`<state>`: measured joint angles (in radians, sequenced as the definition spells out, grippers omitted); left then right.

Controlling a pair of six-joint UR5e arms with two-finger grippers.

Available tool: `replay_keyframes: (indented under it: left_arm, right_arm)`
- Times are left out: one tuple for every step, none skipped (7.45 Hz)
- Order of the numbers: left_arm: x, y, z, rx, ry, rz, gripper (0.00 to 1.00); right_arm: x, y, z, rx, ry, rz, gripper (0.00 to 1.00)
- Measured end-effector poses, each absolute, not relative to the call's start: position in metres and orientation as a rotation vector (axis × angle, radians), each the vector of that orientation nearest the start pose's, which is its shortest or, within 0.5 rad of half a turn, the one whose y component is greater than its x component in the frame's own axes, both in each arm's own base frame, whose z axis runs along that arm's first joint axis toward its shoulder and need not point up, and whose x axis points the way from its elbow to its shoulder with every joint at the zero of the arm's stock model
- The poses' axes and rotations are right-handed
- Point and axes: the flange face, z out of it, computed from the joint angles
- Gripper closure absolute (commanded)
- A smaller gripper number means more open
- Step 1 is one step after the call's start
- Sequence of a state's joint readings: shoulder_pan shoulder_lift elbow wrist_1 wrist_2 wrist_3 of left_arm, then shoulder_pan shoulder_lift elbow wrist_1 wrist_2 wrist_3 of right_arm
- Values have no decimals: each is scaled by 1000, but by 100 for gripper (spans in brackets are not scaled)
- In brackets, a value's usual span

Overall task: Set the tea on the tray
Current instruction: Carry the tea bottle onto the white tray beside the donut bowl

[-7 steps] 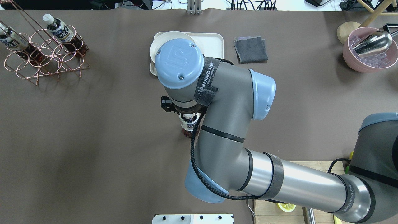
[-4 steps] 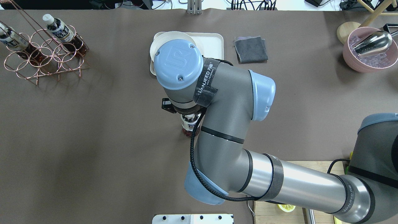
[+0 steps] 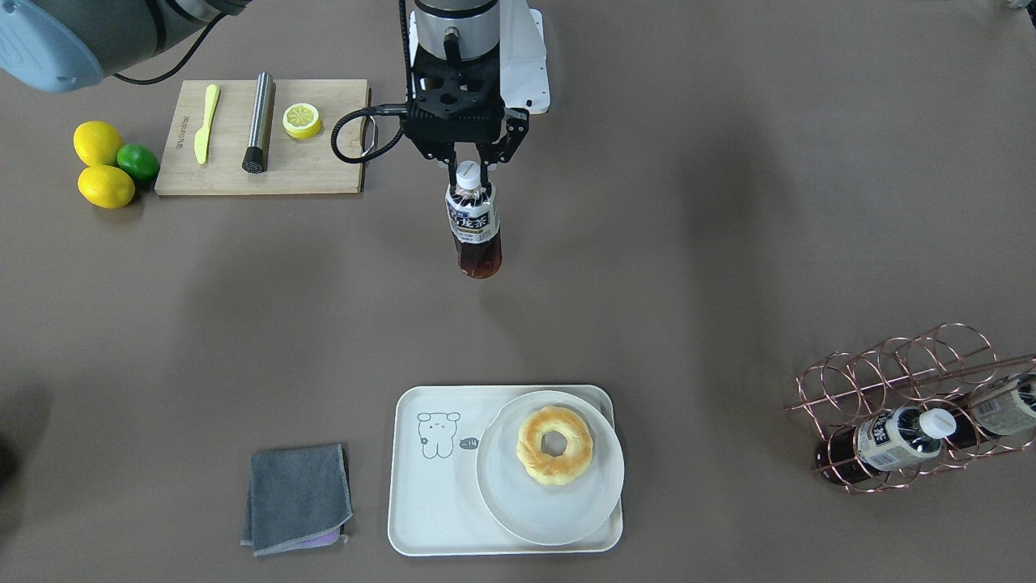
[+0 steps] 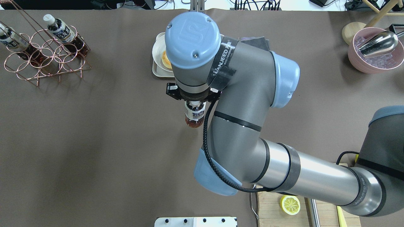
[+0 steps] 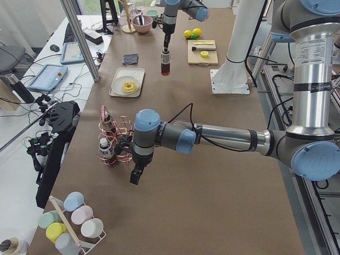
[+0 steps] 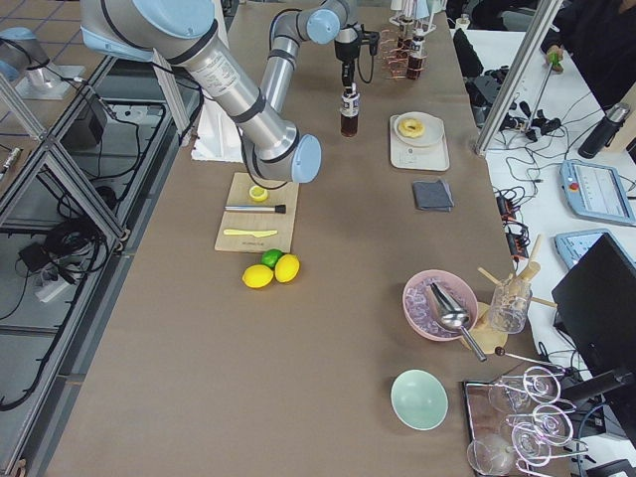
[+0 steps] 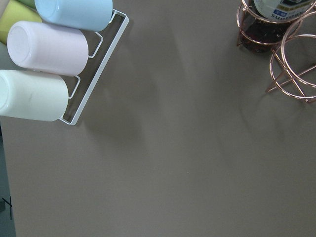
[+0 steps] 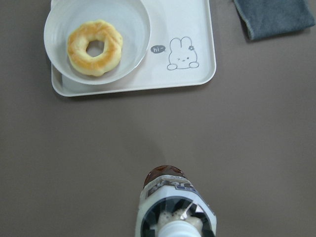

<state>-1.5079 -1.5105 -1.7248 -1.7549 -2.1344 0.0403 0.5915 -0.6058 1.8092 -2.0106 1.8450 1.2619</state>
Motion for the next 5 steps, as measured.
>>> replay_keyframes:
  left_arm:
    - [-49, -488, 603, 265, 564, 177, 2]
    - [-49, -488, 603, 265, 565, 177, 2]
    - [-49, -488, 604, 265, 565, 177, 2]
    - [-49, -488, 604, 264, 565, 178, 2]
    - [-49, -489, 602, 267, 567, 180, 2]
  right_arm:
    - [-439, -465, 43, 86, -792, 169, 100]
    - [-424, -494, 54, 78, -771, 162, 100]
    - [-418, -527, 68, 70, -745, 152, 100]
    - [-419, -557, 81, 64, -738, 149, 100]
    - [-422, -586, 88, 55, -742, 156, 100]
